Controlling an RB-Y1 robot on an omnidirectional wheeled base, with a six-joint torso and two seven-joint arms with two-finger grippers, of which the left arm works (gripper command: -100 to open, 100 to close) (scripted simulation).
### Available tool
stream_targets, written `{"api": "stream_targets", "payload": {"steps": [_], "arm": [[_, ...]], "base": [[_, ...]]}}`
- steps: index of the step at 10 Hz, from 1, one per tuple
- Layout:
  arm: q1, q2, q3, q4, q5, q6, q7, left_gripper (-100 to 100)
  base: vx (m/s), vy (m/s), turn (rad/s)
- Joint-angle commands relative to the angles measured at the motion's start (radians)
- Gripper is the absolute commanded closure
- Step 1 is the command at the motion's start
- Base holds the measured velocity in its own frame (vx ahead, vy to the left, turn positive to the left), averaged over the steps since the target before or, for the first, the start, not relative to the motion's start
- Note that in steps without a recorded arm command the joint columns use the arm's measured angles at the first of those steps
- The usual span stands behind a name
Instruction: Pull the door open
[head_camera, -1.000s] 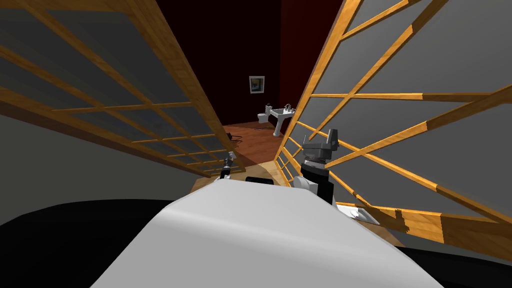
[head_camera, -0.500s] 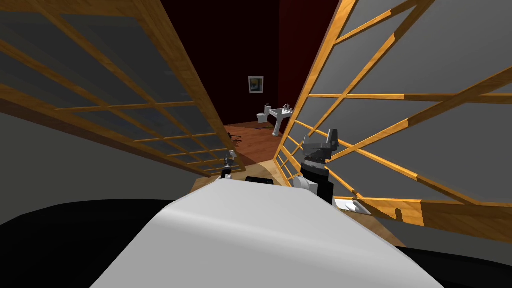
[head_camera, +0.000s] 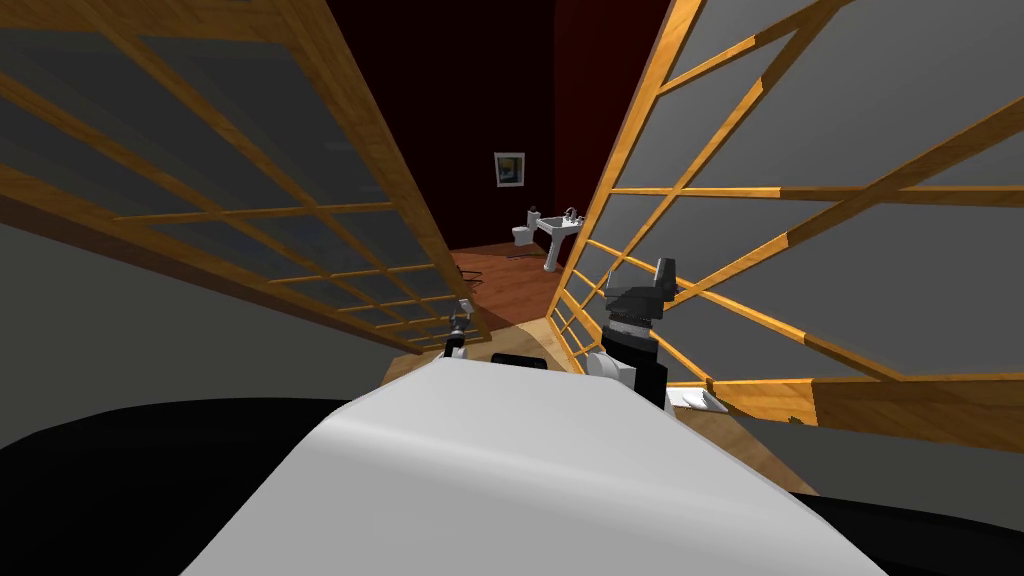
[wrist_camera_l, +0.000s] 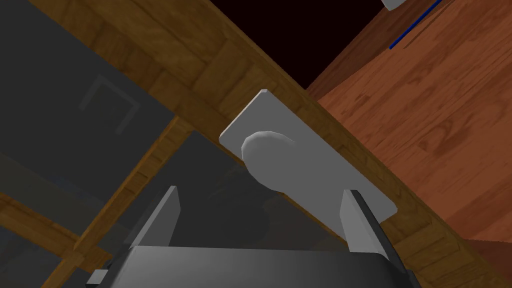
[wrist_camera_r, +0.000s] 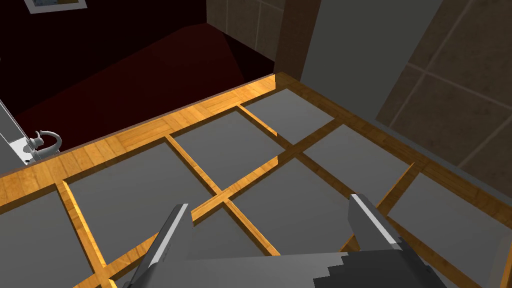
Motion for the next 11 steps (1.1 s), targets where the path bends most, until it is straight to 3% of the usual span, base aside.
{"api": "stream_targets", "payload": {"steps": [1, 4, 6, 9, 11], "arm": [[-0.003, -0.008, -0.008, -0.007, 0.025, 0.008, 0.050, -100], [-0.006, -0.013, -0.014, -0.011, 0.041, 0.012, 0.110, -100], [-0.012, -0.022, -0.025, -0.017, 0.073, 0.021, 0.174, -100], [-0.015, -0.027, -0.030, -0.020, 0.089, 0.025, 0.234, -100], [-0.021, -0.036, -0.041, -0.026, 0.120, 0.032, 0.299, -100]], "base": [[-0.067, 0.024, -0.057], [-0.046, 0.011, -0.022], [-0.055, 0.007, -0.046], [-0.044, 0.013, -0.024], [-0.059, 0.021, -0.043]]}}
